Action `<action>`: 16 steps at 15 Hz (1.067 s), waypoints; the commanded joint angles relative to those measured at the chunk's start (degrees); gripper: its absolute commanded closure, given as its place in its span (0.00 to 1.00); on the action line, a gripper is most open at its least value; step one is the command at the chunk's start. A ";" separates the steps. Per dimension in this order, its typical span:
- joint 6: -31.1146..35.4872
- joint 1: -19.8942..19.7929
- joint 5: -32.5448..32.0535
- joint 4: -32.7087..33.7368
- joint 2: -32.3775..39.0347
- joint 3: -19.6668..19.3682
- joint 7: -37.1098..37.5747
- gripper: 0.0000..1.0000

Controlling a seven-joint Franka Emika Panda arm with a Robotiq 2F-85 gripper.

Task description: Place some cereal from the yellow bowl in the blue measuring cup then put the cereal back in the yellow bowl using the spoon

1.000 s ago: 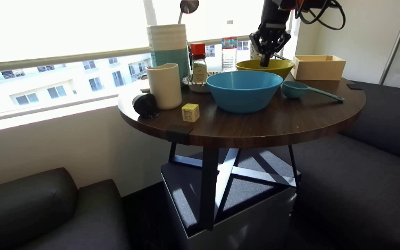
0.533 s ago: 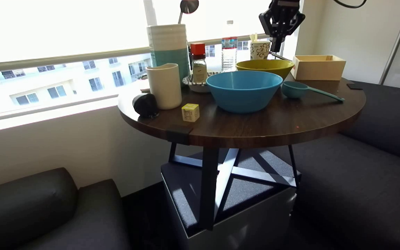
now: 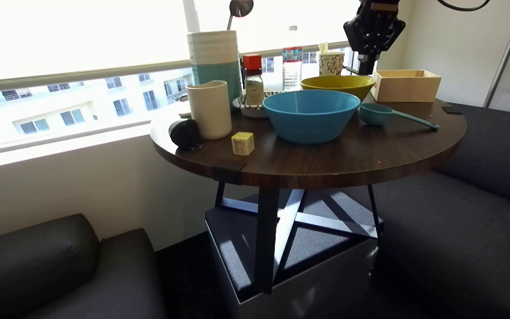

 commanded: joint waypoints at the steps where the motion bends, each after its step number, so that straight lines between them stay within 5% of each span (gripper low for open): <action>1: -1.17 0.32 1.50 -4.56 -3.56 0.22 -2.18 0.99; 11: -0.39 0.40 3.78 -8.59 -3.10 -0.09 -5.49 0.99; 12: -0.30 0.35 3.65 -8.80 -3.10 -0.05 -5.47 0.70; 16: 0.71 0.21 3.18 -9.10 -3.26 0.04 -5.23 0.48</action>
